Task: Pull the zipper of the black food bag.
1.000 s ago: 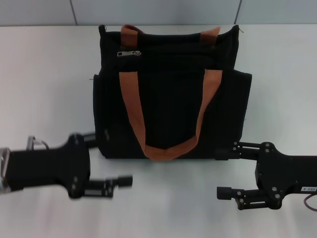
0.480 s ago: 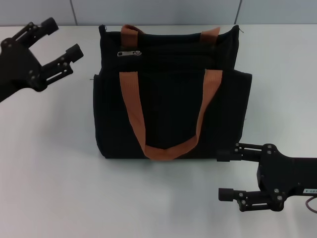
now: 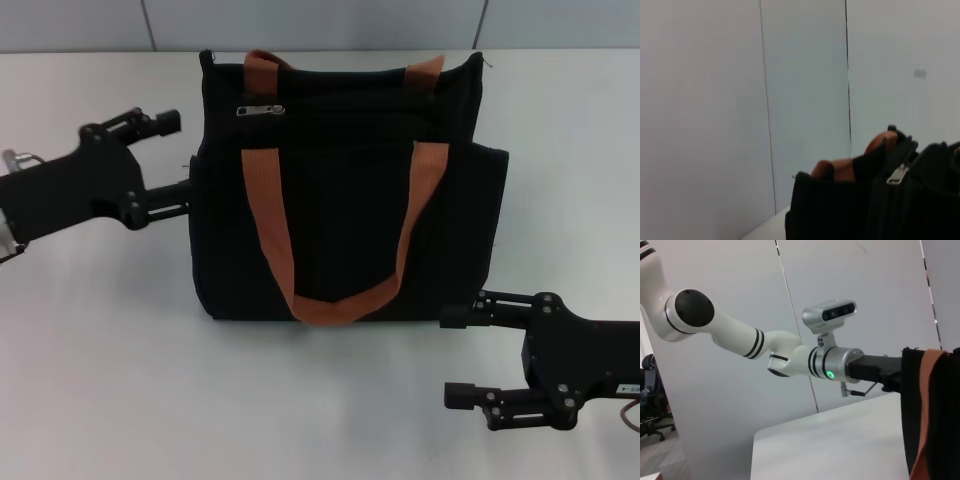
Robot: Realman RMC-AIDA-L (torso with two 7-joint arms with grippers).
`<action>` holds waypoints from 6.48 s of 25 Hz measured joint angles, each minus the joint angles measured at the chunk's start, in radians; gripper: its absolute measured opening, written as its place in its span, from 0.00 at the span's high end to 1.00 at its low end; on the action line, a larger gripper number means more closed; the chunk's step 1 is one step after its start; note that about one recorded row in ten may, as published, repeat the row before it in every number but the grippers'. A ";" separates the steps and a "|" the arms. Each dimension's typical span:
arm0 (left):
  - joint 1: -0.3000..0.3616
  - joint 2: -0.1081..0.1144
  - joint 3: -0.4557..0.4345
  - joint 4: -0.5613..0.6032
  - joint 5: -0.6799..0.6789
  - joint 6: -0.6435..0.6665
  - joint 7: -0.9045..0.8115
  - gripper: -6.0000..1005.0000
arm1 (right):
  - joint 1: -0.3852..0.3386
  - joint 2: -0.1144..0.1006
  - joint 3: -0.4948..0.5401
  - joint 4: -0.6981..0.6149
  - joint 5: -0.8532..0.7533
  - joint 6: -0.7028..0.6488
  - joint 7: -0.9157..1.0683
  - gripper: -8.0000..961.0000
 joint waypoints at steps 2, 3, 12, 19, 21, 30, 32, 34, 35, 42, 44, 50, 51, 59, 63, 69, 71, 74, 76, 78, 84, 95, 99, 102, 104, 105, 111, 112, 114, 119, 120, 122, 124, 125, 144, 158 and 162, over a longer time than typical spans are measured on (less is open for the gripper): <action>-0.018 -0.013 0.010 0.001 0.016 -0.054 0.002 0.17 | 0.000 0.000 0.000 0.000 0.000 -0.001 0.000 0.20; -0.023 -0.019 0.010 0.001 0.016 -0.079 0.004 0.17 | 0.000 0.000 0.000 0.000 0.000 -0.001 0.000 0.20; -0.043 -0.041 -0.002 0.011 -0.007 -0.135 0.042 0.29 | 0.000 -0.002 0.000 0.000 0.001 -0.001 0.001 0.19; -0.033 -0.047 -0.004 0.013 -0.054 -0.080 0.070 0.60 | 0.002 -0.002 0.000 0.000 0.004 -0.001 0.002 0.19; -0.033 -0.047 -0.005 0.013 -0.055 -0.067 0.070 0.64 | 0.003 -0.002 0.000 0.000 0.004 -0.001 0.002 0.20; -0.023 -0.059 -0.013 0.015 -0.103 -0.029 0.097 0.82 | 0.012 -0.001 0.016 0.000 0.030 -0.051 0.020 0.20; -0.018 -0.064 -0.014 0.017 -0.115 -0.026 0.106 0.88 | 0.017 -0.004 0.024 0.000 0.064 -0.091 0.052 0.20; -0.015 -0.066 -0.014 0.017 -0.122 -0.019 0.108 0.94 | 0.023 -0.008 0.029 0.000 0.127 -0.126 0.112 0.20; -0.014 -0.067 -0.014 0.018 -0.125 -0.012 0.109 0.98 | 0.029 -0.010 0.029 -0.002 0.164 -0.135 0.165 0.20; -0.011 -0.070 -0.009 0.012 -0.142 0.011 0.123 0.97 | 0.139 -0.041 0.029 -0.014 0.314 -0.109 0.632 0.21; -0.011 -0.070 -0.006 0.011 -0.142 0.011 0.123 0.97 | 0.179 -0.057 0.028 -0.014 0.321 -0.090 0.750 0.22; -0.011 -0.072 -0.011 0.003 -0.143 0.021 0.127 0.97 | 0.293 -0.099 0.018 -0.014 0.313 0.011 1.047 0.26; -0.011 -0.072 -0.012 0.003 -0.143 0.021 0.130 0.97 | 0.304 -0.104 0.014 -0.014 0.312 0.035 1.082 0.26; -0.007 -0.074 -0.013 0.000 -0.151 0.035 0.140 0.97 | 0.403 -0.125 -0.052 -0.015 0.228 0.141 1.324 0.51; 0.005 -0.074 -0.005 -0.001 -0.181 0.049 0.174 0.97 | 0.450 -0.124 -0.106 -0.013 0.195 0.196 1.403 0.72; 0.005 -0.073 -0.003 -0.008 -0.182 0.049 0.176 0.96 | 0.477 -0.116 -0.177 -0.008 0.194 0.269 1.449 0.71; 0.005 -0.073 -0.003 -0.014 -0.181 0.049 0.176 0.96 | 0.488 -0.110 -0.197 0.000 0.194 0.296 1.457 0.71; 0.004 -0.073 -0.003 -0.015 -0.181 0.049 0.177 0.96 | 0.507 -0.095 -0.225 0.007 0.185 0.330 1.468 0.71; 0.002 -0.073 -0.003 -0.016 -0.183 0.049 0.177 0.96 | 0.511 -0.093 -0.234 0.007 0.182 0.337 1.472 0.71; -0.002 -0.073 -0.003 -0.016 -0.183 0.050 0.176 0.96 | 0.519 -0.091 -0.254 0.005 0.179 0.355 1.476 0.71; -0.013 -0.072 -0.002 -0.016 -0.183 0.052 0.168 0.96 | 0.543 -0.082 -0.297 -0.017 0.148 0.389 1.474 0.71; -0.028 -0.071 -0.002 -0.016 -0.179 0.074 0.162 0.95 | 0.545 -0.066 -0.310 -0.098 0.096 0.411 1.472 0.71; -0.028 -0.071 -0.002 -0.016 -0.180 0.075 0.161 0.95 | 0.540 -0.065 -0.310 -0.133 0.079 0.407 1.472 0.71; -0.029 -0.070 -0.002 -0.016 -0.181 0.075 0.155 0.95 | 0.538 -0.062 -0.331 -0.152 0.076 0.411 1.471 0.71; -0.030 -0.070 -0.002 -0.016 -0.181 0.078 0.149 0.95 | 0.539 -0.060 -0.343 -0.156 0.076 0.418 1.470 0.71; -0.032 -0.070 -0.002 -0.016 -0.181 0.082 0.148 0.95 | 0.539 -0.058 -0.354 -0.160 0.076 0.423 1.468 0.71; -0.053 -0.071 -0.002 -0.016 -0.182 0.096 0.132 0.95 | 0.547 -0.042 -0.405 -0.182 0.076 0.453 1.448 0.71; -0.057 -0.070 -0.002 -0.016 -0.181 0.097 0.129 0.95 | 0.547 -0.038 -0.415 -0.195 0.076 0.461 1.446 0.71; -0.066 -0.071 -0.002 -0.016 -0.179 0.099 0.124 0.95 | 0.547 -0.038 -0.418 -0.198 0.075 0.464 1.446 0.71; -0.094 -0.073 0.010 -0.020 -0.177 0.103 0.120 0.95 | 0.547 -0.036 -0.423 -0.203 0.074 0.469 1.438 0.71; -0.101 -0.074 0.020 -0.023 -0.177 0.102 0.119 0.95 | 0.547 -0.035 -0.423 -0.203 0.074 0.470 1.435 0.71; -0.106 -0.075 0.027 -0.025 -0.177 0.097 0.119 0.94 | 0.540 -0.033 -0.423 -0.205 0.074 0.471 1.431 0.72; -0.106 -0.075 0.025 -0.025 -0.178 0.095 0.119 0.94 | 0.538 -0.033 -0.422 -0.205 0.074 0.472 1.431 0.73; -0.100 -0.075 0.019 -0.025 -0.180 0.095 0.119 0.94 | 0.536 -0.033 -0.420 -0.206 0.074 0.473 1.431 0.74; -0.055 -0.072 0.004 -0.025 -0.196 0.104 0.120 0.94 | 0.520 -0.026 -0.422 -0.219 0.075 0.477 1.383 0.94; -0.043 -0.070 0.000 -0.024 -0.208 0.112 0.123 0.93 | 0.464 0.000 -0.427 -0.423 -0.105 0.493 1.567 0.99; -0.040 -0.069 0.000 -0.022 -0.219 0.108 0.126 0.93 | 0.401 0.004 -0.455 -0.568 -0.178 0.487 1.675 0.99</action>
